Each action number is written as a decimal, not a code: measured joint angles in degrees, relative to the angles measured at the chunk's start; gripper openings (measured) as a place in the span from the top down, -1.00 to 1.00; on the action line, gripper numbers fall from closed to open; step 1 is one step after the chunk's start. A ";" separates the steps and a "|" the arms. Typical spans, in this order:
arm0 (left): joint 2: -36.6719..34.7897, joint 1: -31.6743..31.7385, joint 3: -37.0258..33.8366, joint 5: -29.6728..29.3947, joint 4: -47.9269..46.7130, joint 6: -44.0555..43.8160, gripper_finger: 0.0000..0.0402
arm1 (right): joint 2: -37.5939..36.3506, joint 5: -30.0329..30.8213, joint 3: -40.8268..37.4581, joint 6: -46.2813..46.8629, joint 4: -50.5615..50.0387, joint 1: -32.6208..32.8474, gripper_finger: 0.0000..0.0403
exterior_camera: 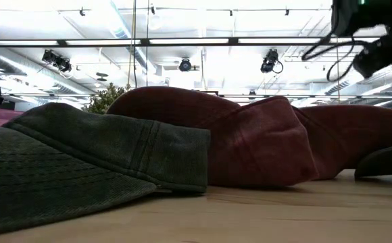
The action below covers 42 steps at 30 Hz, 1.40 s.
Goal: Pick & Place hat
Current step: Put the right black cap into the transparent bin
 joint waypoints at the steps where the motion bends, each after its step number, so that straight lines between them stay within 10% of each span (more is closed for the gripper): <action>1: 0.00 0.02 0.00 0.00 0.00 0.00 0.99 | 0.11 0.17 -0.50 -0.24 1.94 0.00 -0.52; 20: 0.00 0.01 0.00 -0.21 -0.09 1.98 0.99 | 10.14 6.47 -3.47 1.71 9.90 -2.91 -0.46; 32: 0.00 0.01 0.00 -0.21 -0.09 1.51 0.99 | 17.39 -1.46 -3.47 -7.21 15.21 -7.05 -0.42; 42: -0.01 0.00 0.00 -0.21 -0.13 1.57 0.99 | 18.97 -3.58 -7.77 -7.80 18.75 -7.05 0.35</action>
